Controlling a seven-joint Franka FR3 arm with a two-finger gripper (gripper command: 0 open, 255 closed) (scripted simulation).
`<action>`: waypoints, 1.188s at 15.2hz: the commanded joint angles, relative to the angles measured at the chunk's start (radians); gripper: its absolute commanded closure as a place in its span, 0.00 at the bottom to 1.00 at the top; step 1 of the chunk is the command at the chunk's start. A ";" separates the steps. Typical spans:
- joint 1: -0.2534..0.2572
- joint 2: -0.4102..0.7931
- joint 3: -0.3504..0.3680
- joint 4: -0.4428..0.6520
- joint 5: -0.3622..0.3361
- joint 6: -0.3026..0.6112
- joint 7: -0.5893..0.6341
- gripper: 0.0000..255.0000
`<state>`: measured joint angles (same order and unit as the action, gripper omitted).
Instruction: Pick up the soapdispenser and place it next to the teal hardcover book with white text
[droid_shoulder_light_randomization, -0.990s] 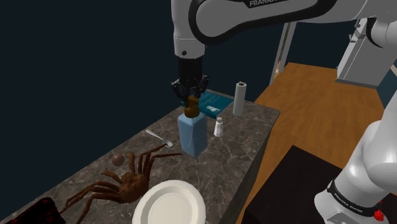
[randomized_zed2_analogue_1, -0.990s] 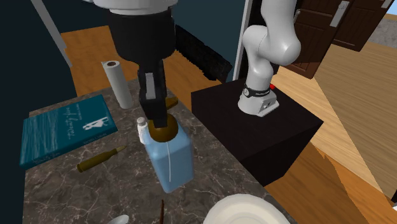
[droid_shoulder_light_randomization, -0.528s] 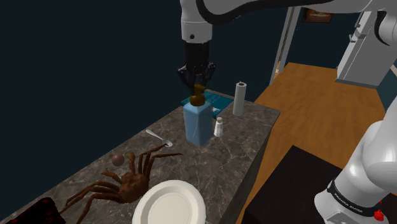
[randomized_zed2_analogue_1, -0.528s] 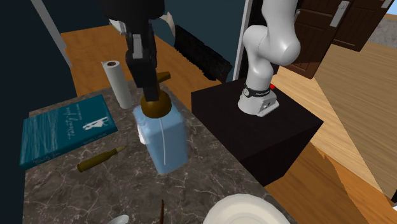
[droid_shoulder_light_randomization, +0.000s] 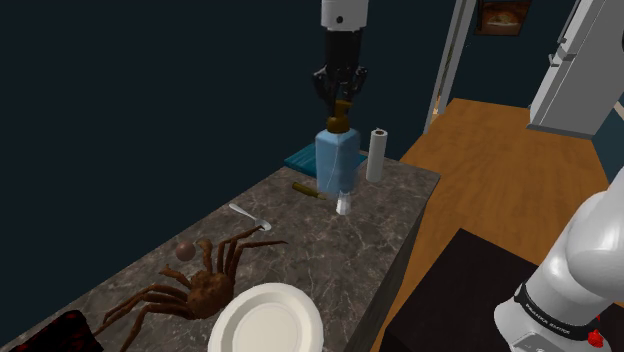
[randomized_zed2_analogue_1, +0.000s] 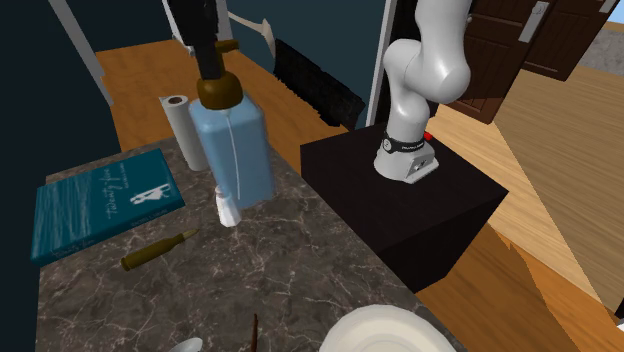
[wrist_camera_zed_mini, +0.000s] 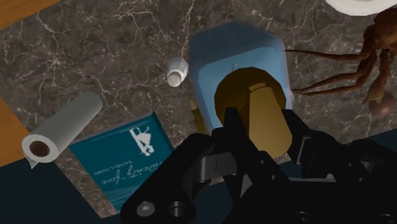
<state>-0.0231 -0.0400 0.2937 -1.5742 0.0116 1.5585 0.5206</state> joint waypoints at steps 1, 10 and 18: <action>-0.020 -0.009 -0.022 0.024 0.003 -0.034 -0.043 1.00; -0.109 0.019 -0.122 0.215 -0.002 -0.198 -0.231 1.00; -0.192 0.161 -0.201 0.551 -0.014 -0.394 -0.395 1.00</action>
<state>-0.2061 0.0836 0.1010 -1.1063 0.0006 1.2102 0.1441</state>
